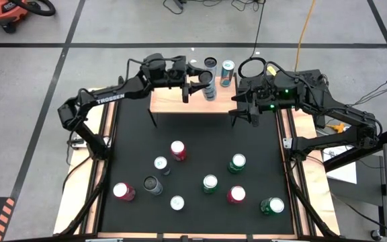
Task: Place canned beverage on shelf
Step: Put the right white soda can on the shelf aligned with the other white soda can
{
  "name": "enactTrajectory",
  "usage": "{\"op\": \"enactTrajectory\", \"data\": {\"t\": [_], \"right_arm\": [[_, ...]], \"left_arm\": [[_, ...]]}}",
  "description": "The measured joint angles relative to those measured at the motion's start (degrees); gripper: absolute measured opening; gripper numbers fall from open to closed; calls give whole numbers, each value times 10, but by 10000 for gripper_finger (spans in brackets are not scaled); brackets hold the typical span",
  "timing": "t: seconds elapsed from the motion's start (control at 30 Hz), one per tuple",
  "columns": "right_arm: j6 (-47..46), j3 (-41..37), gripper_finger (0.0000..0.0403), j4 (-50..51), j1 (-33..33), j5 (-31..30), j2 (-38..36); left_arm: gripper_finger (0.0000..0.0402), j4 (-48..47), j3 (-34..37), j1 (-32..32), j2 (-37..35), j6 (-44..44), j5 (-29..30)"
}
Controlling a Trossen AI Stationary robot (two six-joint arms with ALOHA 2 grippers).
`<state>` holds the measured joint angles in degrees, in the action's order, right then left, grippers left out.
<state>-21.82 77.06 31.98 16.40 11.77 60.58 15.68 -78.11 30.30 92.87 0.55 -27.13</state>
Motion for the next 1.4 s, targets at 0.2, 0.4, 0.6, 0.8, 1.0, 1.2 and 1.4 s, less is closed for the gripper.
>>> {"op": "enactTrajectory", "data": {"t": [0.2,0.4,0.6,0.8,1.0,1.2,1.4], "right_arm": [[3,0,357,0,0,0,0],[4,0,357,0,0,0,0],[5,0,357,0,0,0,0],[9,0,357,0,0,0,0],[10,0,357,0,0,0,0],[11,0,357,0,0,0,0],[13,0,357,0,1,0,0]], "left_arm": [[247,-64,-49,14,29,14,-1],[247,-58,-51,11,54,14,-12],[247,-54,-51,12,60,28,-10],[247,-57,-51,12,70,29,-7],[248,-63,-51,10,82,30,10],[254,-65,-51,10,84,31,10],[255,-67,-51,10,84,33,11]]}}
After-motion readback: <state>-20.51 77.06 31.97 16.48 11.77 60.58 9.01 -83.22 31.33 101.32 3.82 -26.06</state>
